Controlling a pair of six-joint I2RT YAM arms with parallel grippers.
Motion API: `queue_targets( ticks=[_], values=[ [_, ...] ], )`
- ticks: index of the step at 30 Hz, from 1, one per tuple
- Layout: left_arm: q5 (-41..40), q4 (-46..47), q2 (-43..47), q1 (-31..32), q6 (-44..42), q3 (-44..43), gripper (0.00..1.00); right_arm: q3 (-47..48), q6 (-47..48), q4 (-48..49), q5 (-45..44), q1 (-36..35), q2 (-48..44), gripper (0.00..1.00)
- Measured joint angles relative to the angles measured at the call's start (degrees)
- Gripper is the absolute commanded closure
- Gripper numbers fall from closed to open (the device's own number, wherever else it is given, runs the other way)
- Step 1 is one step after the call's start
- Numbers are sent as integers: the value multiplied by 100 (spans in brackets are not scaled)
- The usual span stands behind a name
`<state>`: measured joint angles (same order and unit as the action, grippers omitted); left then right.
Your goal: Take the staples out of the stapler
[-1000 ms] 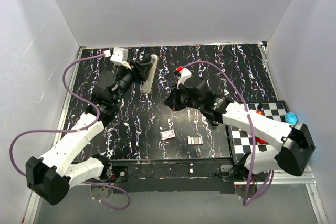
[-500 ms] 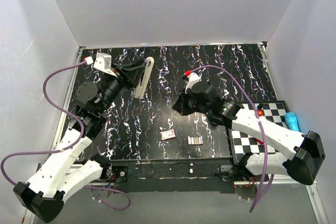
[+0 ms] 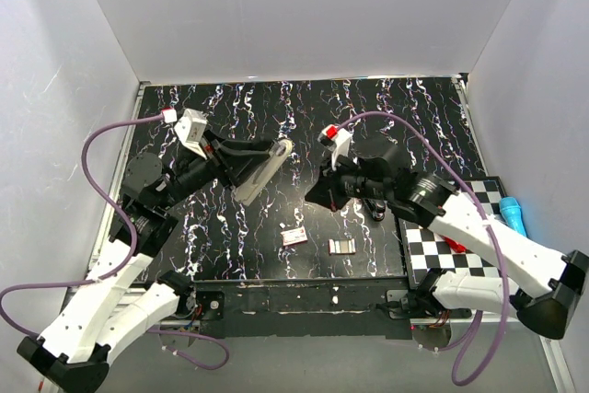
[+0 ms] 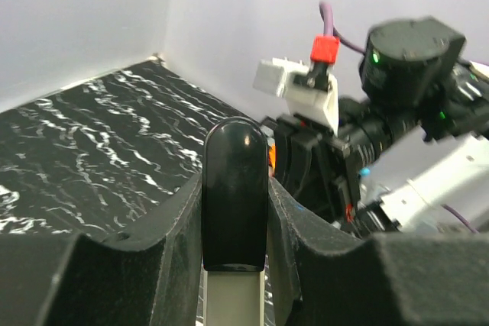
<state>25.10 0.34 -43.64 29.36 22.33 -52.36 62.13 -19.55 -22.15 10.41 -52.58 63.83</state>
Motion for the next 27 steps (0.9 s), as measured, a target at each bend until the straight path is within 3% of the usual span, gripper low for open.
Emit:
queue_targets(
  ticks=[8, 15, 27],
  values=[
    [1388, 61, 101, 0, 138, 39, 100, 417, 750, -527, 1200, 0, -684, 99],
    [2444, 734, 103, 0, 555, 229, 100, 920, 1091, -785, 2175, 0, -588, 99],
    [3152, 1657, -271, 0, 1209, 431, 100, 1360, 1202, -776, 2872, 0, -52, 99]
  ],
)
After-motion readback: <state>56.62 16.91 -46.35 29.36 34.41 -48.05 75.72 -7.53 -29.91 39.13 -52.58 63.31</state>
